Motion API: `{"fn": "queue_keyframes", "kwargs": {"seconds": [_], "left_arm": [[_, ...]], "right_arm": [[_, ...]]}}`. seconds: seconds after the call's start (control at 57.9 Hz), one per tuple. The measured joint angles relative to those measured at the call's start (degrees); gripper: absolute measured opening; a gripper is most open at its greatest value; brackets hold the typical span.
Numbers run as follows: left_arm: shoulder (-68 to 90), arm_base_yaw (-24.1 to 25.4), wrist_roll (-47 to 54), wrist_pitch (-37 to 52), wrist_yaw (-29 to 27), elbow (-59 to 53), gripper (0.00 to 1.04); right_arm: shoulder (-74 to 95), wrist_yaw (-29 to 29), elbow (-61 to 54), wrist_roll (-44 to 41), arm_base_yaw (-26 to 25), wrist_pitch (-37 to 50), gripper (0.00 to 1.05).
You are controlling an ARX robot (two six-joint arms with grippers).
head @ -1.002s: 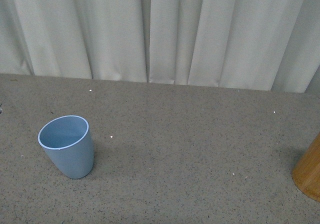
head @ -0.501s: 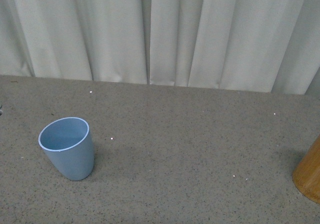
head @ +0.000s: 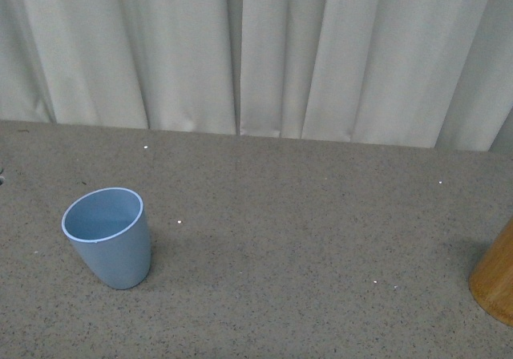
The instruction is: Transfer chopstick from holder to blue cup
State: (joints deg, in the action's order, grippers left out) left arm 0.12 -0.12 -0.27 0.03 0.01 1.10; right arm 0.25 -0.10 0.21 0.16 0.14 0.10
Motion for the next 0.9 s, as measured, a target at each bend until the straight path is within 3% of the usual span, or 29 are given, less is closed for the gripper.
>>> {"fn": "queue_keyframes", "kwargs": {"seconds": [0.898], "left_arm": [[0.0,0.0,0.0,0.0,0.0,0.0,0.98]], "right_arm": [[-0.02,0.02,0.0,0.0,0.0,0.0,0.95]]}}
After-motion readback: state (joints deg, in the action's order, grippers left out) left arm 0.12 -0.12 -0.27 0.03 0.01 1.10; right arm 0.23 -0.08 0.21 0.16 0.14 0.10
